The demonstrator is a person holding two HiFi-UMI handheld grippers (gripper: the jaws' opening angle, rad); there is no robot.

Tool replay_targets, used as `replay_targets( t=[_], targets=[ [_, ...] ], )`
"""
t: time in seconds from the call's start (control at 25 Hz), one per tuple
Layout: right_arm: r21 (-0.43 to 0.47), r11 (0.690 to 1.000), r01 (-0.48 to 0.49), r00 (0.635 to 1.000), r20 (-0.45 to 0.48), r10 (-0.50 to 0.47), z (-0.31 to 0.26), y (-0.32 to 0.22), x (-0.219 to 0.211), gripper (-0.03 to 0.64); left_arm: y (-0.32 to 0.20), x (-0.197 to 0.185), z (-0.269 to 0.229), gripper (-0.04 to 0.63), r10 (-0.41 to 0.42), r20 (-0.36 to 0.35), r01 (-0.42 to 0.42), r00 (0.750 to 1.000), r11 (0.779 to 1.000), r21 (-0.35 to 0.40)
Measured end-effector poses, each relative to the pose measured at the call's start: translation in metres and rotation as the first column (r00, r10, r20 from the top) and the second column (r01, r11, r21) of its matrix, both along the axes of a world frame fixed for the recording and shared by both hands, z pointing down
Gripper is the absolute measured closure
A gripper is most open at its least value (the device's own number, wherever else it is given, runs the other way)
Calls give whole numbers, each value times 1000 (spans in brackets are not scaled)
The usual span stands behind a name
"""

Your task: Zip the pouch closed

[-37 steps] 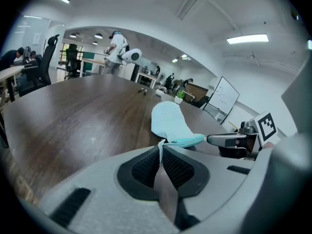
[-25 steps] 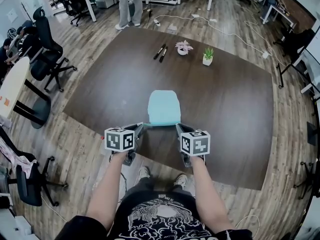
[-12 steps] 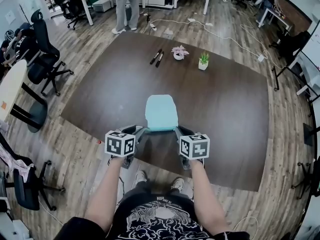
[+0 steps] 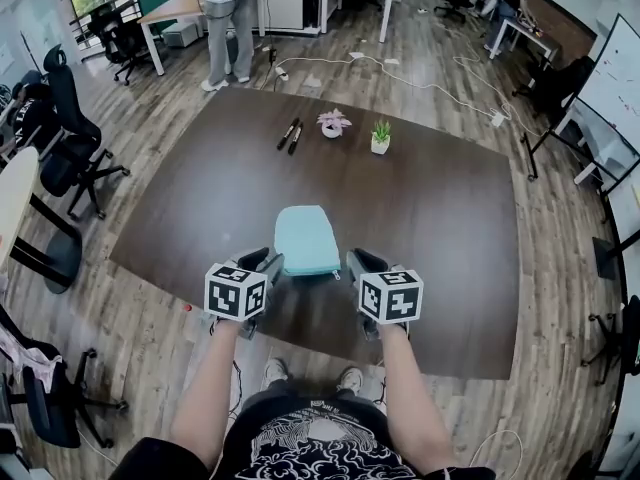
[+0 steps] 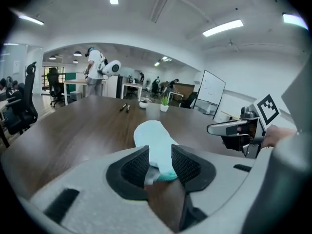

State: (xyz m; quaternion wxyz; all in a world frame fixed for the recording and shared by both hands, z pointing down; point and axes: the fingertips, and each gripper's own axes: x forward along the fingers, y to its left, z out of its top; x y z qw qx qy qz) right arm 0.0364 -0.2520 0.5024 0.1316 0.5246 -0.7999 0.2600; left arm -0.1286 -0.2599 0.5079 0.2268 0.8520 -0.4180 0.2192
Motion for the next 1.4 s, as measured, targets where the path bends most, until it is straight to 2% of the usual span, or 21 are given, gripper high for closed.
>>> replay_targets(
  t=[0.44, 0.6, 0.92, 1.12, 1.4],
  targets=[
    [71, 995, -65, 998, -17, 67, -42, -3, 31, 578, -19, 49, -56, 469, 114, -28, -110, 993, 987, 115],
    [123, 987, -104, 994, -30, 108, -69, -4, 48, 591, -27, 64, -78, 469, 140, -31, -133, 990, 979, 153],
    [257, 950, -178, 975, -85, 205, -129, 0, 87, 609, -37, 94, -123, 485, 184, -21, -173, 983, 954, 243],
    [337, 917, -215, 963, -80, 256, -164, 8, 105, 618, -34, 112, -153, 512, 221, -1, -209, 975, 924, 321],
    [404, 885, -232, 955, -77, 285, -184, 16, 111, 618, -34, 112, -176, 545, 212, 1, -197, 977, 905, 378]
  ],
)
